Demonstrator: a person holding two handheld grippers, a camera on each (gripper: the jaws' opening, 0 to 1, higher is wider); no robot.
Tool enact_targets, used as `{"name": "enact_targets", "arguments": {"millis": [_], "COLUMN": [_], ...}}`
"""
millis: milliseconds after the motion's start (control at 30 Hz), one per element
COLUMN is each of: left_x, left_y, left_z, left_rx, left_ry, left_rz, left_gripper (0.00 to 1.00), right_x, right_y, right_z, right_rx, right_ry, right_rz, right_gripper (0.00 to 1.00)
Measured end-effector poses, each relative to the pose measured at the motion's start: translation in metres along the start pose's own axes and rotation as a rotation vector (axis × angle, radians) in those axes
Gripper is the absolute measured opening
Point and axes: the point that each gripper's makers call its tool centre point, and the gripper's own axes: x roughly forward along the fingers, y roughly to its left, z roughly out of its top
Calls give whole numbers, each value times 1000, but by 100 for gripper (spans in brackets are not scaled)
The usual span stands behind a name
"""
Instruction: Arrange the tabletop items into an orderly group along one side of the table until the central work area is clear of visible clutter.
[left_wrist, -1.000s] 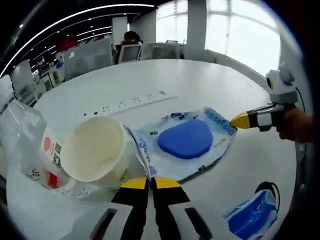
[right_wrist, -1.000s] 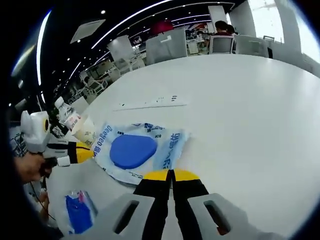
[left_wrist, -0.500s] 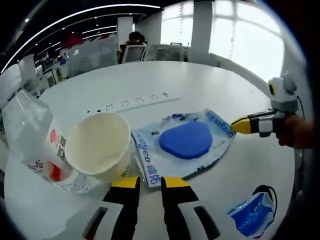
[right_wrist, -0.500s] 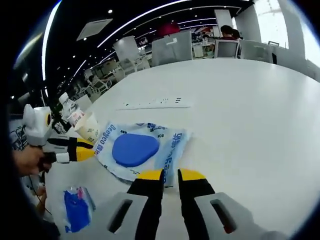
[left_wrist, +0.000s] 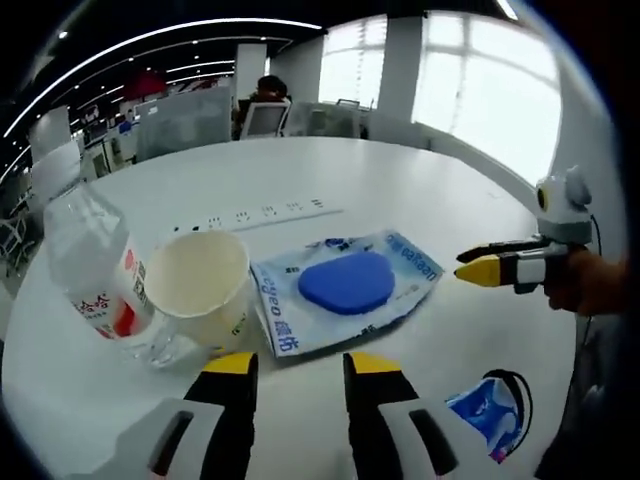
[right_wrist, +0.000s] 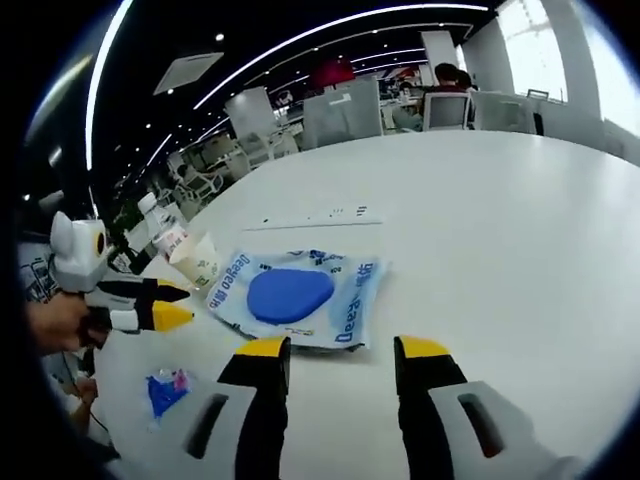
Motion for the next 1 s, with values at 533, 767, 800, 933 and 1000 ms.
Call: {"name": "enact_targets", "arguments": {"millis": [533, 767, 800, 933, 1000], "left_x": [-46, -63, -64, -68, -71], "left_y": [-12, -24, -24, -31, -34], "left_z": [-39, -53, -55, -64, -66], "left_rx": [24, 78, 77, 77, 50], "left_ry": [10, -12, -15, -8, -14], "left_rz": [-145, -190, -193, -207, -214], "left_gripper": [52, 56, 56, 57, 57], "right_x": [-57, -77, -80, -88, -89], "right_y": [61, 83, 88, 106, 109], "right_z": [-19, -50, -56, -70, -77], "right_rx": [-49, -150, -164, -104, -104], "right_ry": [-48, -3, 5, 26, 30], "right_rz": [76, 74, 77, 118, 112], "right_gripper": [56, 58, 58, 48, 49]}}
